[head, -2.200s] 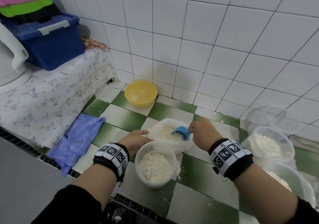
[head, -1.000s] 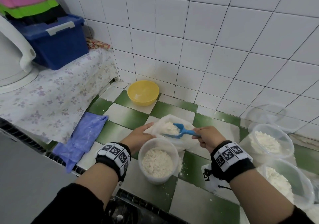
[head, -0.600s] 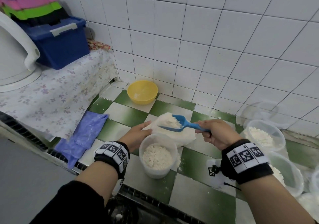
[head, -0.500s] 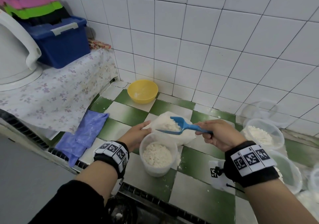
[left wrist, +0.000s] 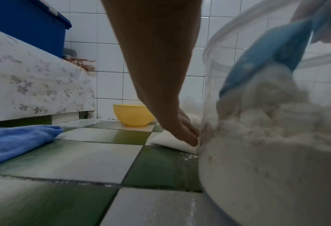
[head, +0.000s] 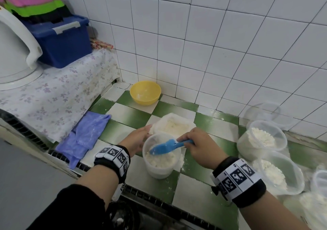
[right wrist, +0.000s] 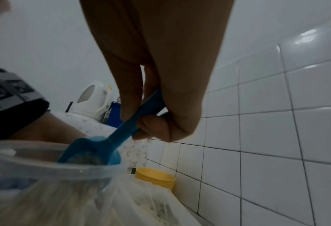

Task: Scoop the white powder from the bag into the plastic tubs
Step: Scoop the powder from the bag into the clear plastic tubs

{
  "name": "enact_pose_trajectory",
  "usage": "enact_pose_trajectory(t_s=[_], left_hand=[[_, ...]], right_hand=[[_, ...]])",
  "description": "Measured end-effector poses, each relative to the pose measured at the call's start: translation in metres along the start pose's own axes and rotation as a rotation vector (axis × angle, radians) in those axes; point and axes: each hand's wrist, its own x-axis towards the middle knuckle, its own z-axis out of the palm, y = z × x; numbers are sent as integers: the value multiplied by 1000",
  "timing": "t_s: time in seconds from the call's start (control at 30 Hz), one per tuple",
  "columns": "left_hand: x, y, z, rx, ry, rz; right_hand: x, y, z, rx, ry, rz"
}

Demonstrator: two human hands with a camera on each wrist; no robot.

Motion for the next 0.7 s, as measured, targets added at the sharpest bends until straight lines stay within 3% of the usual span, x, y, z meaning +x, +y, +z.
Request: enact_pose_trajectory(t_s=[0.2,0.4,0.57,0.7], left_hand=[[2,1,0,7,4,-19],[10,3,-7,-40,17,-27],[21,5,-10,-35,-7,1],[28,8,-10,-23,-35,33]], right_hand=[[1,0,-8,44,45,-85],[7,11,-37,238,-31,74],[11,30,-49,450,81,185],[26,42,-43,307,174,275]])
